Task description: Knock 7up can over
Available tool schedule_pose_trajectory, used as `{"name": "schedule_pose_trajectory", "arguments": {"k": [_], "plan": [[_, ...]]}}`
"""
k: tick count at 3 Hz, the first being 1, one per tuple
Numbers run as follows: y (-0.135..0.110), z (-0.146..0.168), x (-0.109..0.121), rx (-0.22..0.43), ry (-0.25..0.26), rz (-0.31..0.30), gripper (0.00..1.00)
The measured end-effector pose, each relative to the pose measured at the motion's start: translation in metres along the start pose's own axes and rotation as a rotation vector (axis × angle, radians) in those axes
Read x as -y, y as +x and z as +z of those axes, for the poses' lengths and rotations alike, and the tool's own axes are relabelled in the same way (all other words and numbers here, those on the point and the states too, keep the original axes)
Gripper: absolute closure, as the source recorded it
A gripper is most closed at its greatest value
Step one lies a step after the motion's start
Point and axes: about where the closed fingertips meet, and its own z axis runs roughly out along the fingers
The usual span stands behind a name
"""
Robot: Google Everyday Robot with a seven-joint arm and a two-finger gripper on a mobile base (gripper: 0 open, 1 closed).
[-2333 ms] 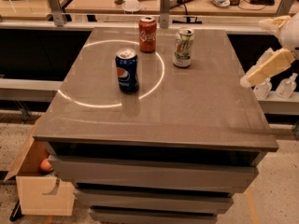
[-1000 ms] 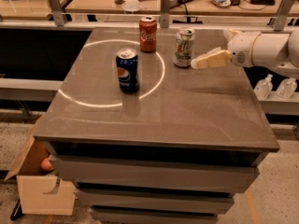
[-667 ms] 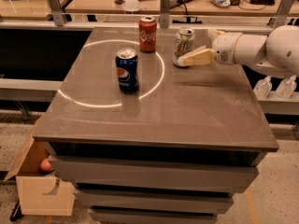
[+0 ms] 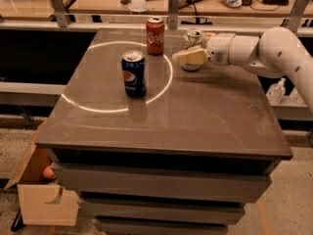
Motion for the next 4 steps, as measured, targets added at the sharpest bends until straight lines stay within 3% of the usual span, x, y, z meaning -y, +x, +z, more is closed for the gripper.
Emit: {"name": "schedule_pose_trajectory", "arguments": {"k": [1, 2, 3, 4], "plan": [[-0.003, -0.003, -0.001, -0.003, -0.009, -0.02, 0.46], [-0.019, -0.042, -0.009, -0.118, 0.016, -0.204, 0.78], [-0.048, -0.066, -0.028, -0.228, -0.013, -0.463, 0.99], [-0.066, -0.081, -0.042, -0.291, -0.053, -0.668, 1.0]]}}
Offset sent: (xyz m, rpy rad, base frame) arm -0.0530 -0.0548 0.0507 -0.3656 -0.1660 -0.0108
